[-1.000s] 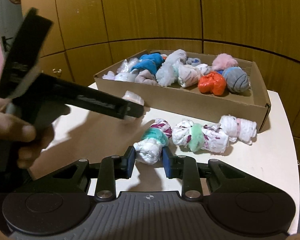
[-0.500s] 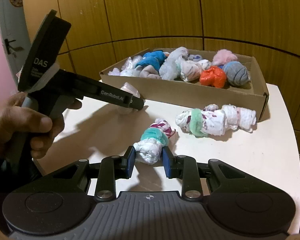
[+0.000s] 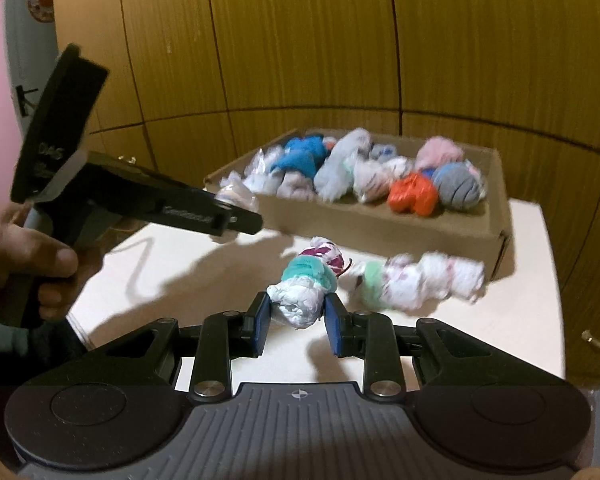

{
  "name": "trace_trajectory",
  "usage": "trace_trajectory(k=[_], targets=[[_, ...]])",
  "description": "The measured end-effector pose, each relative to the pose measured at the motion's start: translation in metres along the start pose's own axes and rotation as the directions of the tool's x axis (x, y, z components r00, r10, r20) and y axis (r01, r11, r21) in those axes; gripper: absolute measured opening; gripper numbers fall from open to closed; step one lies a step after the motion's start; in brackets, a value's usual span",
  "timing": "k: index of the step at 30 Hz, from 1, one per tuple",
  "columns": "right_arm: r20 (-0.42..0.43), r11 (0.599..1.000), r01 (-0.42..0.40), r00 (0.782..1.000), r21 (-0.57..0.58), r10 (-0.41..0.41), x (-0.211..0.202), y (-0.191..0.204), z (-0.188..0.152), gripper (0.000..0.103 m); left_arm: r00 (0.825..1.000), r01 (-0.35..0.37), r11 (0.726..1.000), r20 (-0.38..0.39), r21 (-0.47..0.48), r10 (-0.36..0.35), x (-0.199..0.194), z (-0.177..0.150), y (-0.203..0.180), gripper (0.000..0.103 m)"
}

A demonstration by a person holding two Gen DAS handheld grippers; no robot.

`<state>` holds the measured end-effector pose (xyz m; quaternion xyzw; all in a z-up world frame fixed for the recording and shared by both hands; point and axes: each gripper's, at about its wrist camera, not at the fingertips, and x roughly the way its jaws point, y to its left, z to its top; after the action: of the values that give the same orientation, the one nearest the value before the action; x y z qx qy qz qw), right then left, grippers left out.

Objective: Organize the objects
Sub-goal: 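Carry both items into the tray and lower them among the socks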

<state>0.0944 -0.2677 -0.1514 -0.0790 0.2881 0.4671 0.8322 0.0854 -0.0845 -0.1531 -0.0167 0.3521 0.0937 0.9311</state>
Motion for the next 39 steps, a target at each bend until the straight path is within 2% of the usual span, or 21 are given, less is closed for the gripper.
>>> trace_trajectory(k=[7, 10, 14, 17, 22, 27, 34, 39], targets=[[0.047, 0.999, 0.043, 0.998, -0.027, -0.042, -0.007, -0.019, 0.037, 0.036, 0.999, 0.039, 0.997, 0.032, 0.063, -0.041, -0.003, 0.044, -0.011, 0.030], [0.056, 0.998, 0.052, 0.997, -0.036, -0.050, 0.001, -0.020, 0.053, 0.036, 0.997, 0.067, 0.995, 0.027, 0.080, -0.069, 0.009, 0.062, -0.018, 0.030], [0.032, 0.998, 0.045, 0.999, -0.039, -0.043, 0.015, -0.046, 0.074, 0.036, 0.994, 0.112, 0.990, 0.006, 0.082, -0.112, 0.033, 0.078, -0.030, 0.030], [0.004, 0.999, 0.024, 1.000, -0.042, -0.024, 0.030, -0.060, 0.082, 0.036, 0.991, 0.131, 0.989, -0.032, 0.074, -0.129, 0.056, 0.079, -0.030, 0.030], [-0.061, 0.998, -0.006, 0.998, -0.070, 0.002, 0.063, -0.071, 0.085, 0.036, 0.990, 0.122, 0.990, -0.078, 0.074, -0.116, 0.082, 0.069, -0.026, 0.030], [-0.121, 0.994, -0.051, 0.992, -0.093, 0.040, 0.093, -0.075, 0.082, 0.036, 0.986, 0.133, 0.987, -0.111, 0.090, -0.123, 0.095, 0.057, -0.019, 0.030], [-0.185, 0.979, -0.108, 0.980, -0.171, 0.076, 0.115, -0.070, 0.082, 0.036, 0.978, 0.182, 0.979, -0.120, 0.096, -0.170, 0.097, 0.056, -0.011, 0.030], [-0.259, 0.956, -0.170, 0.960, -0.239, 0.106, 0.129, -0.066, 0.085, 0.036, 0.976, 0.186, 0.977, -0.134, 0.103, -0.171, 0.103, 0.053, -0.012, 0.030]])
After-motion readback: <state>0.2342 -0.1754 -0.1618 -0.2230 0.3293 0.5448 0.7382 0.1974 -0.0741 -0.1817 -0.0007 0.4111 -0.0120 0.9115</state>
